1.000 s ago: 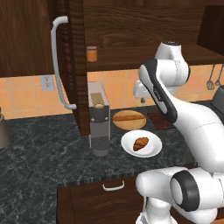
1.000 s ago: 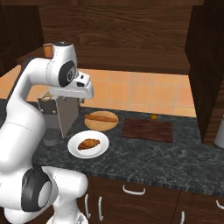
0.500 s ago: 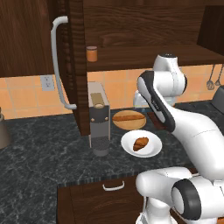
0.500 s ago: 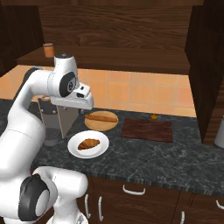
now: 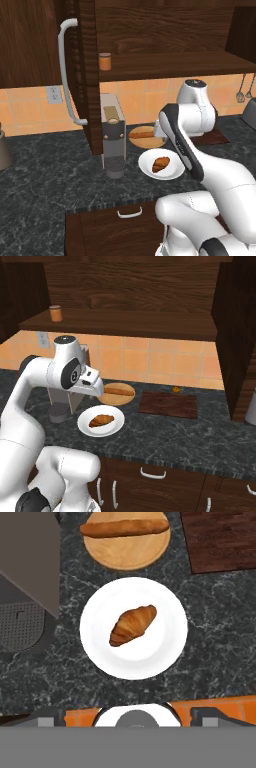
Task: From the different types of pastries on the counter, select a croissant and place it on the cutting board. Then retrieve a jar of jam from the cabinet and place it alongside the croissant on the cutting board.
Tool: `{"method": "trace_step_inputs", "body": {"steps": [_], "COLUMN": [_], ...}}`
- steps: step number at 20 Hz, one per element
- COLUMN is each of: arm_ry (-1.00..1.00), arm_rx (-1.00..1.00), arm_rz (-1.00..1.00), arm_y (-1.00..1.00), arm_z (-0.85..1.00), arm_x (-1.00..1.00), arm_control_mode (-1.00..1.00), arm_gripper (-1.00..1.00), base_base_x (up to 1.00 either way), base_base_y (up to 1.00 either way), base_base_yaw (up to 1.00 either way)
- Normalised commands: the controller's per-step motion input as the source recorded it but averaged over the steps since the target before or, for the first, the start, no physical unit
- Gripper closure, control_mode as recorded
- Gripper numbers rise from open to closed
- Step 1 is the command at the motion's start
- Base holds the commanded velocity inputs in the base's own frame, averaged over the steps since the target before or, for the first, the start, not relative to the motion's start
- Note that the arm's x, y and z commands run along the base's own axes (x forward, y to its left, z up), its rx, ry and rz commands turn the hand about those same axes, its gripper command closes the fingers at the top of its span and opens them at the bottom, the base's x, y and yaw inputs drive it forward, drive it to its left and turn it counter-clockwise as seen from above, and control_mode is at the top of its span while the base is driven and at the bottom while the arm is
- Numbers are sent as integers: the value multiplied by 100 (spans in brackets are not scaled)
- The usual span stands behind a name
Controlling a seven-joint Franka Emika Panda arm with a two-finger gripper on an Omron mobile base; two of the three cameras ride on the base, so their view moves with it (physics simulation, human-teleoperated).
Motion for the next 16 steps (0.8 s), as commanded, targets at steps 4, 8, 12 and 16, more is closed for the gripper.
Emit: {"method": "trace_step_inputs", "body": {"steps": [4, 8, 12, 16], "arm_ry": [0, 0, 0, 0], "arm_rx": [0, 0, 0, 0], "arm_rz": [-1, 0, 0, 0], "arm_y": [-1, -6, -2, 0], "arm_z": [-26, -24, -21, -14], "arm_x": [0, 5, 32, 38], "arm_control_mode": [-100, -100, -100, -100], "arm_gripper": [-100, -100, -100, -100], "base_base_x": [0, 0, 0, 0], "base_base_y": [0, 0, 0, 0], "base_base_yaw": [0, 0, 0, 0]}}
